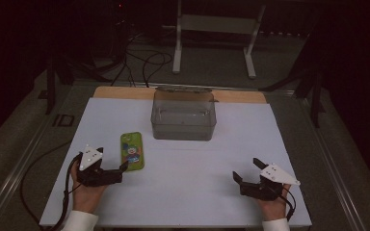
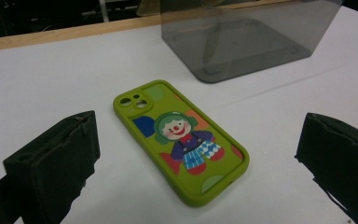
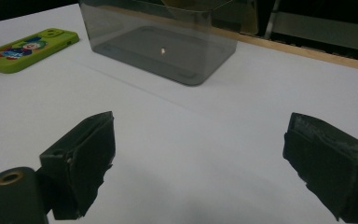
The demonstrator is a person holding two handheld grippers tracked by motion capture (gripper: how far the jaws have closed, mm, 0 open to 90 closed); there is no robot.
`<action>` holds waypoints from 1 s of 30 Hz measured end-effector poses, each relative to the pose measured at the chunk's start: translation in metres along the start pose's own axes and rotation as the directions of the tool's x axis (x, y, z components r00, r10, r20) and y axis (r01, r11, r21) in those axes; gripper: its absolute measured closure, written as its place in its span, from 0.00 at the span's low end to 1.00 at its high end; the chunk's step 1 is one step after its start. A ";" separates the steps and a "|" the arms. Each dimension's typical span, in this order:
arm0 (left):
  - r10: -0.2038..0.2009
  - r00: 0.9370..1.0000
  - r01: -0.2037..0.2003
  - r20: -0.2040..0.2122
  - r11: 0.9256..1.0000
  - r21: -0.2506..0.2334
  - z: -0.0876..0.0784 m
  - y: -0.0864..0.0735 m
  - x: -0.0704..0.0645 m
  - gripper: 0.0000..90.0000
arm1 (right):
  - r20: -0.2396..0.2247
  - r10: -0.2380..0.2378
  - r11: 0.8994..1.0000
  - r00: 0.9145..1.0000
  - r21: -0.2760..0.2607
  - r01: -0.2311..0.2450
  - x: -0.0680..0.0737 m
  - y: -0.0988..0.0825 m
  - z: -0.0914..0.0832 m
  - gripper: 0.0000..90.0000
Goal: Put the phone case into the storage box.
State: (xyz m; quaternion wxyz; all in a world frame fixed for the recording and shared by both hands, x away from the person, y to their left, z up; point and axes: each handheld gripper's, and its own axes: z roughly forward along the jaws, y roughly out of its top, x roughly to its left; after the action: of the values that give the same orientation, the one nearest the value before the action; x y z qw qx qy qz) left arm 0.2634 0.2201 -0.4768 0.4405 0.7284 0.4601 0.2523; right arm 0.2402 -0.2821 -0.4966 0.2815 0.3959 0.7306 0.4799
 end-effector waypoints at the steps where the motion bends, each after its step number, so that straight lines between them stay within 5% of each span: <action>1: -0.002 1.000 0.002 0.000 1.000 0.003 0.001 0.001 0.000 0.00 | -0.001 -0.001 1.000 1.000 0.001 0.001 0.000 0.000 0.000 0.10; 30: 0.010 0.999 -0.011 0.033 0.999 0.051 0.046 0.013 -0.012 0.00 | -0.008 -0.004 1.000 1.000 0.010 0.004 0.001 -0.001 0.003 0.10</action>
State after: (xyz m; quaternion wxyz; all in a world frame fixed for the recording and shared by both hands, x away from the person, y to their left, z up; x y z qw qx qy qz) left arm 0.2991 0.1881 -0.4870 0.4278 0.7460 0.4553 0.2306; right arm 0.2416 -0.2799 -0.4982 0.2776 0.3942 0.7348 0.4771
